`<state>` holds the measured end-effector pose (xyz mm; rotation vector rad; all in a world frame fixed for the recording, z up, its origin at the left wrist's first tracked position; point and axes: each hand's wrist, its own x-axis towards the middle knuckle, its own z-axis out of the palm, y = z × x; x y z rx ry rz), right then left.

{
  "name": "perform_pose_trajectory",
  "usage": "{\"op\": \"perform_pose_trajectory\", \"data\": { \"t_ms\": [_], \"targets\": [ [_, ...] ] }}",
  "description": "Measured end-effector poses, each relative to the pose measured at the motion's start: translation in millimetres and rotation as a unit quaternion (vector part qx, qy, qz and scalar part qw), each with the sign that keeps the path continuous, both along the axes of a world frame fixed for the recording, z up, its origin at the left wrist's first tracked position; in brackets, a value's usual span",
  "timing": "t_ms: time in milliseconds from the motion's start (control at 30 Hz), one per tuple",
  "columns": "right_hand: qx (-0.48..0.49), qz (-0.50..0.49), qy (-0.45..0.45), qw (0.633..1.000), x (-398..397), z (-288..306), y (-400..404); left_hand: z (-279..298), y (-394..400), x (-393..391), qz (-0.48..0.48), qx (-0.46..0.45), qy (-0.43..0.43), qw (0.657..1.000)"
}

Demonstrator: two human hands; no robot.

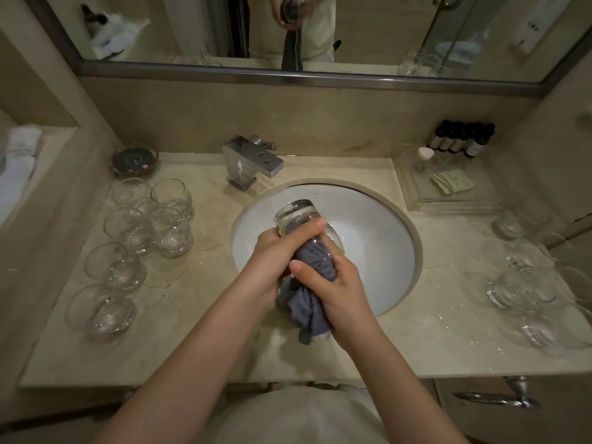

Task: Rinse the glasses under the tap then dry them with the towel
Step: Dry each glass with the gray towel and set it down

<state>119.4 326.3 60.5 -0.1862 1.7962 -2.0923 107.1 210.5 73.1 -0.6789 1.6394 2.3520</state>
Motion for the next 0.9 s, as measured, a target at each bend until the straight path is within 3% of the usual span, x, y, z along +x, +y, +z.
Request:
{"op": "perform_pose_trajectory", "data": {
  "t_ms": [33, 100, 200, 300, 400, 500, 600, 667, 767, 833, 900],
  "targets": [
    [-0.019, 0.002, -0.019, 1.0, 0, 0, -1, 0, 3, 0, 0.02, -0.004, 0.011, 1.0],
    [-0.147, 0.022, -0.116, 0.982, -1, 3, 0, -1, 3, -1, 0.034, -0.01, 0.039, 0.999],
    [-0.313, 0.038, -0.243, 0.917, 0, -3, 3, -6, -2, 0, 0.003, 0.038, 0.08, 0.996],
    [-0.299, 0.041, -0.232, 0.925, -1, -9, 4, -3, -9, 2, -0.045, 0.071, 0.054, 0.995],
    [-0.182, 0.02, -0.163, 0.969, -1, -9, 4, 3, -13, 1, -0.099, -0.005, -0.024, 0.995],
    [-0.08, 0.036, -0.092, 0.992, -2, -9, 7, 2, -4, 1, -0.013, -0.032, -0.019, 0.999],
    [-0.189, 0.081, -0.162, 0.965, -2, -5, 9, 1, 3, 5, 0.036, -0.007, 0.05, 0.998],
    [-0.276, 0.088, -0.244, 0.926, 0, -10, 12, -3, -1, 8, 0.018, 0.011, 0.102, 0.995],
    [-0.312, 0.085, -0.317, 0.892, 6, -15, 16, -4, -9, 9, -0.044, 0.048, 0.148, 0.987],
    [-0.325, 0.088, -0.324, 0.884, 6, -15, 13, -4, -12, 7, -0.071, 0.073, 0.132, 0.986],
    [-0.313, 0.065, -0.293, 0.901, 3, -14, 8, -6, -17, 4, -0.068, 0.063, 0.075, 0.993]
  ]
}}
